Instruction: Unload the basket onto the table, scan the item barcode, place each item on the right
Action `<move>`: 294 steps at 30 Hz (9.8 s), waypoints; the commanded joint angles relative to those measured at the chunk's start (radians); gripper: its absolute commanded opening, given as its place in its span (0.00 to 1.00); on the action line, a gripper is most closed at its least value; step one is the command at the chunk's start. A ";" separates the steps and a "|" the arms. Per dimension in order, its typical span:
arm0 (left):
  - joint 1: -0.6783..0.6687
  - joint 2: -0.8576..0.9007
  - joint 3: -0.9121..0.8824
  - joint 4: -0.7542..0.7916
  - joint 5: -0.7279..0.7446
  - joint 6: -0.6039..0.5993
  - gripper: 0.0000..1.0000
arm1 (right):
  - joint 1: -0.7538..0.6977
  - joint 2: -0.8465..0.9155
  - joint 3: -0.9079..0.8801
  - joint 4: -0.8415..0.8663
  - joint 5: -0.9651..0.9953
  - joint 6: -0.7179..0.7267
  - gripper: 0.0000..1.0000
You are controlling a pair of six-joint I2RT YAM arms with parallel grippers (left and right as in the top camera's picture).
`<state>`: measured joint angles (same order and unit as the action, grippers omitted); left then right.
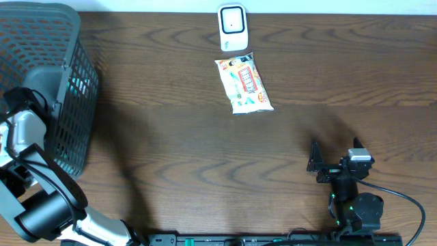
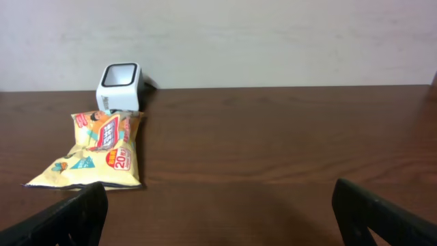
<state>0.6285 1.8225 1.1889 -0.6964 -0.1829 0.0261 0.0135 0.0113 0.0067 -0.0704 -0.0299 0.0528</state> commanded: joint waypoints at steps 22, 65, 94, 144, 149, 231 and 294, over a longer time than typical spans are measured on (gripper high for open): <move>-0.029 -0.689 0.124 0.349 0.203 -0.424 0.07 | 0.009 -0.005 -0.001 -0.004 -0.006 0.014 0.99; -0.654 -0.697 0.125 0.211 0.658 -0.068 0.07 | 0.009 -0.005 -0.001 -0.004 -0.006 0.014 0.99; -0.772 -0.462 0.124 -0.133 0.635 0.066 0.07 | 0.009 -0.005 -0.001 -0.004 -0.006 0.014 0.99; -0.971 -0.004 0.124 0.077 0.320 -0.350 0.07 | 0.009 -0.005 -0.001 -0.004 -0.006 0.014 0.99; -0.983 -0.004 0.124 0.077 0.320 -0.350 0.08 | 0.009 -0.005 -0.001 -0.004 -0.006 0.014 0.99; -0.368 -0.733 0.171 0.338 -0.100 -0.097 0.95 | 0.009 -0.005 -0.001 -0.004 -0.006 0.013 0.99; -0.057 -0.337 0.169 -0.018 0.120 0.075 0.90 | 0.009 -0.005 -0.001 -0.004 -0.006 0.013 0.99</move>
<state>0.5690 1.4666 1.3380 -0.7063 -0.1028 0.0635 0.0135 0.0113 0.0067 -0.0704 -0.0299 0.0528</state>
